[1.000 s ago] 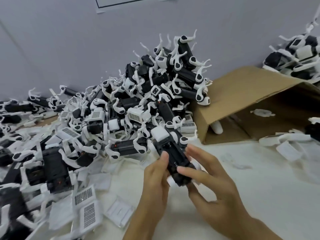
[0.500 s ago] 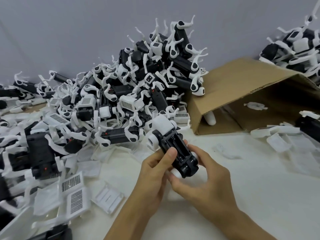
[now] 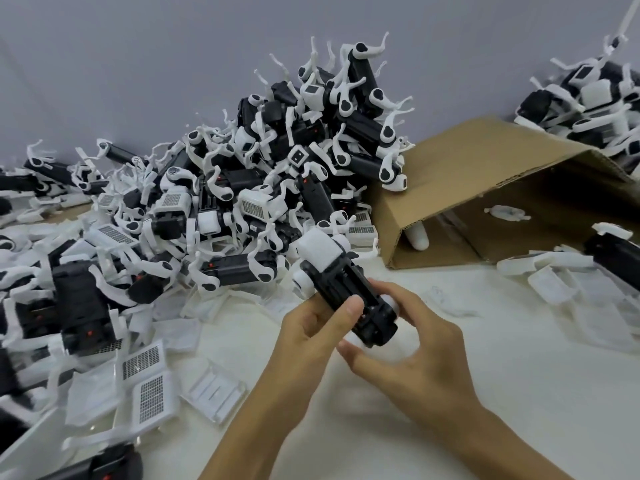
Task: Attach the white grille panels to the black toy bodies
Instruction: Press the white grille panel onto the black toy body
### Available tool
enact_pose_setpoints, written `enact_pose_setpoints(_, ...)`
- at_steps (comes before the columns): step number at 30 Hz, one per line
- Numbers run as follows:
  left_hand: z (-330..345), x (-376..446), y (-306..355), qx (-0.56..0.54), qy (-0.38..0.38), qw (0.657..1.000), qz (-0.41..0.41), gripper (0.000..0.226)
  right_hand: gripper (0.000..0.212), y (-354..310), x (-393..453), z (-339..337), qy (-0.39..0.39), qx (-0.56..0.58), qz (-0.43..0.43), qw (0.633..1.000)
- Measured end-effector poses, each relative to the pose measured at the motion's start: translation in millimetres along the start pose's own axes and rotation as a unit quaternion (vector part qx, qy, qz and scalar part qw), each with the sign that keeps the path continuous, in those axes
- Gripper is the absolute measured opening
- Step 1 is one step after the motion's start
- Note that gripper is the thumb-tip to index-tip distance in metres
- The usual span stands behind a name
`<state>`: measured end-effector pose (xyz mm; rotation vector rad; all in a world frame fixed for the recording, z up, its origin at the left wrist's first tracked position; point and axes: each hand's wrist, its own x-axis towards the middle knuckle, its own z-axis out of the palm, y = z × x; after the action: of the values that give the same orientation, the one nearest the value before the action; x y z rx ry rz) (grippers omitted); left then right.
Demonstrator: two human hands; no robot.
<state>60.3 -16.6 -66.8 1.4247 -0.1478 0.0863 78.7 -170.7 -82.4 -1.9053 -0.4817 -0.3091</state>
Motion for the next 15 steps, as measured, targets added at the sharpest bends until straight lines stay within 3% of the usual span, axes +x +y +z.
enact_pose_setpoints(2, -0.8, 0.8, 1.0, 0.059, 0.048, 0.996, 0.039, 0.029, 0.086, 3.7, 0.2, 2.4, -0.045, 0.019, 0.026, 0.998)
enact_pose_setpoints(4, -4.1, 0.3, -0.6, 0.191, 0.138, 0.966, 0.106, 0.030, 0.097, 3.4, -2.5, 4.8, -0.076, 0.041, 0.030, 0.996)
enact_pose_setpoints(6, -10.5, 0.9, -3.1, 0.403, 0.175, 0.873, 0.210, 0.047, 0.095, 2.7, -4.5, 6.0, -0.062, 0.064, -0.001, 0.996)
enact_pose_setpoints(8, -13.2, 1.1, -5.9, 0.516, 0.154, 0.798, 0.270, 0.058, 0.092, 1.2, -6.1, 6.5, -0.036, 0.081, -0.020, 0.996)
enact_pose_setpoints(11, -9.4, 0.7, -9.6, 0.552, 0.107, 0.771, 0.298, 0.066, 0.084, -0.2, -5.7, 7.7, 0.005, 0.078, 0.000, 0.997)
enact_pose_setpoints(15, -5.7, 1.6, -12.9, 0.541, 0.078, 0.785, 0.293, 0.061, 0.068, 2.0, -2.8, 6.9, 0.047, 0.088, 0.039, 0.994)
